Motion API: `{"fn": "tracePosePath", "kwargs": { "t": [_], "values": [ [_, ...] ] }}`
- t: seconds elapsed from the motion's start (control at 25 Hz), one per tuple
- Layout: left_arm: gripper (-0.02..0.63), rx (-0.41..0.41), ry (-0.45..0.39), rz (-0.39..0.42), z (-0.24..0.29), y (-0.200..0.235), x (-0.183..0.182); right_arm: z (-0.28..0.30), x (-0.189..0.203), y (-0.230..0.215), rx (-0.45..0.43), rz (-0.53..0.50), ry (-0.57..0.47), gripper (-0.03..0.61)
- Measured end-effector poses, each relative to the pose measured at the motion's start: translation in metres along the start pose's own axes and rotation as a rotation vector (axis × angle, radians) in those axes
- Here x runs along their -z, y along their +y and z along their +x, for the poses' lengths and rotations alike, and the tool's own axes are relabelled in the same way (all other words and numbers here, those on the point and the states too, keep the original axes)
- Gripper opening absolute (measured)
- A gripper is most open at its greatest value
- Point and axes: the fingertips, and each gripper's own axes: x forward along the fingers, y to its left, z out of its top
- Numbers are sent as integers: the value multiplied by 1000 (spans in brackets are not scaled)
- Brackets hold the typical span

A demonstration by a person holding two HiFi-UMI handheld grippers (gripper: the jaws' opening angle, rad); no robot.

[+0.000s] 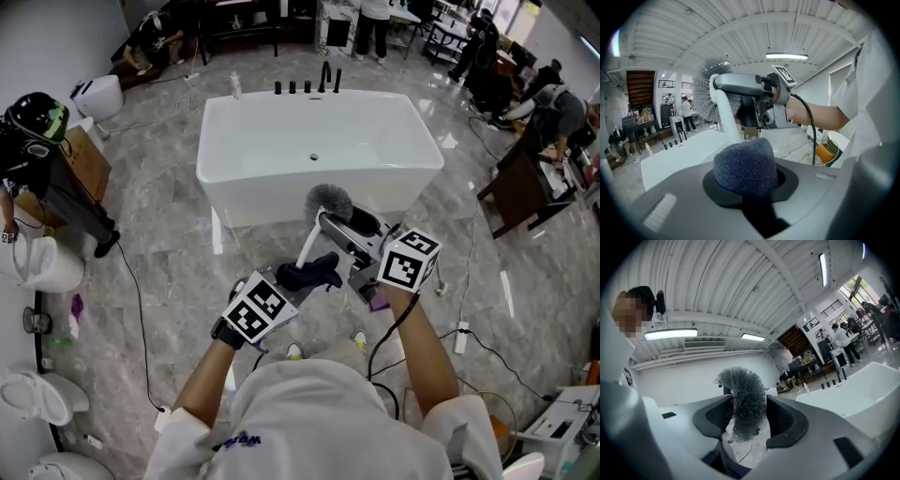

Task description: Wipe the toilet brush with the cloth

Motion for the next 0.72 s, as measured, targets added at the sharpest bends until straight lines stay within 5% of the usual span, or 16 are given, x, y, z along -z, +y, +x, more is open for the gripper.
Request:
{"fn": "tracePosePath", "kwargs": {
  "t": [0.24, 0.72],
  "values": [
    [74, 34, 14, 12, 4, -5, 6, 4, 6, 0, -6, -9, 38, 224],
    [101, -74, 43, 76, 4, 10, 12, 0, 6, -1, 44, -93, 51, 152]
  ]
}}
